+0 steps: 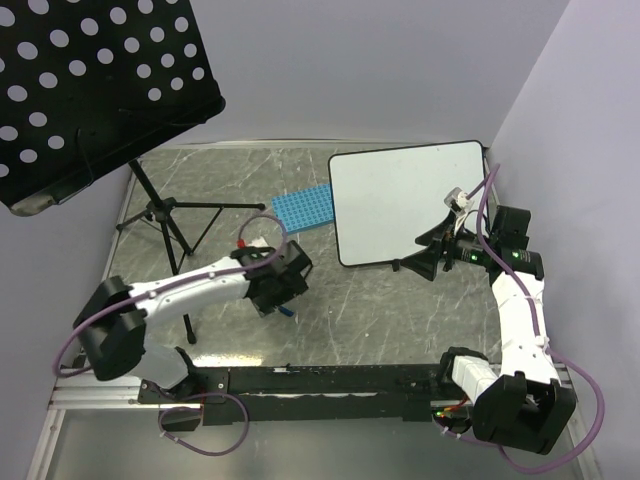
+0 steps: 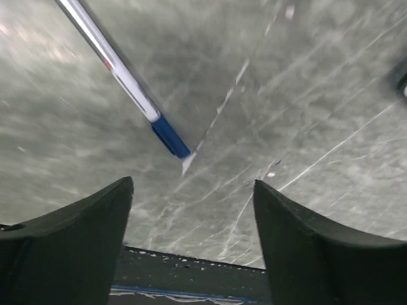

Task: Write a sentence on the whiteboard
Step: Pick up the whiteboard marker from the center of the board.

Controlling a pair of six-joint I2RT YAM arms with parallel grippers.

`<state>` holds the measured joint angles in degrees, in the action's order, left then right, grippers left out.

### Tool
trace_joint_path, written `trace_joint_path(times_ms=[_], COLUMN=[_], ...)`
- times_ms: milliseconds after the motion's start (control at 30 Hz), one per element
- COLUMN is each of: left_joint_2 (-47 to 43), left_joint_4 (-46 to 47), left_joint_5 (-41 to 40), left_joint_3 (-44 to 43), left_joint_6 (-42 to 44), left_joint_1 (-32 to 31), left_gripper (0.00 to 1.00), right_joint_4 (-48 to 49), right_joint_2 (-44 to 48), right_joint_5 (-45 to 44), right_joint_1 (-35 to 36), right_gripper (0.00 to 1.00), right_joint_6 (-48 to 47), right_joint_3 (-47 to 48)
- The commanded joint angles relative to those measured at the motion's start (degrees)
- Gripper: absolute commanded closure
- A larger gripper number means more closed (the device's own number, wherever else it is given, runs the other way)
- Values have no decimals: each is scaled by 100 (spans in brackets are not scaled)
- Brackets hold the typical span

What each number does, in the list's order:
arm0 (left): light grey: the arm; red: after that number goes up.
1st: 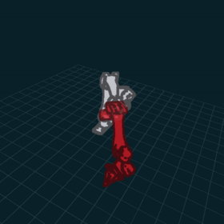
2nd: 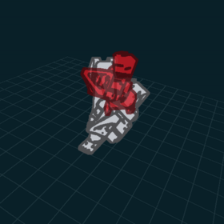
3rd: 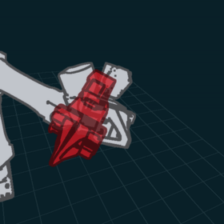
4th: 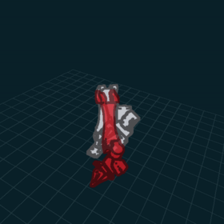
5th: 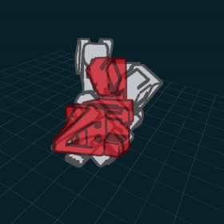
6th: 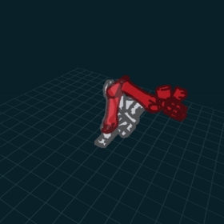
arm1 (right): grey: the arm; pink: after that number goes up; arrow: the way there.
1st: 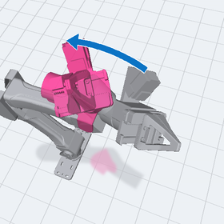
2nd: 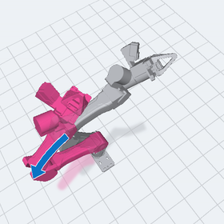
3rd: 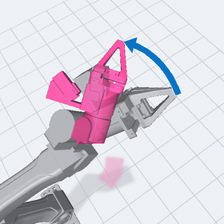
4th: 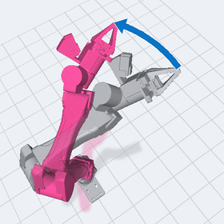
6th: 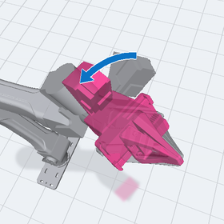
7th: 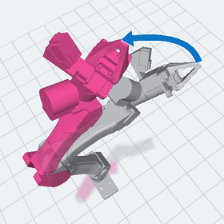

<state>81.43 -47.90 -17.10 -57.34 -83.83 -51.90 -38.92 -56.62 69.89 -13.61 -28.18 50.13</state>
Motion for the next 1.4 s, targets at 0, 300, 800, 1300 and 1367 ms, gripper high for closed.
trace_joint_path(times_ms=[0,300,800,1300,1367], left_joint_2=[557,1375,1771,1517,1411], left_joint_4=[-53,-88,-185,-36,192], left_joint_5=[-65,-153,-127,-512,-671], left_joint_3=[-260,-418,-243,-391,-427], left_joint_6=[-853,-1065,-960,609,1069], left_joint_1=[-417,-541,-154,-294,-425], left_gripper=[26,34,56,78,86], right_joint_4=[77,-46,-11,-55,-64], right_joint_2=[169,204,116,55,55], right_joint_5=[218,236,201,244,288], right_joint_1=[51,86,104,165,183], right_gripper=[0,0,0,0,0], right_joint_6=[-135,-222,-187,-223,-231], right_joint_3=[85,138,129,146,146])
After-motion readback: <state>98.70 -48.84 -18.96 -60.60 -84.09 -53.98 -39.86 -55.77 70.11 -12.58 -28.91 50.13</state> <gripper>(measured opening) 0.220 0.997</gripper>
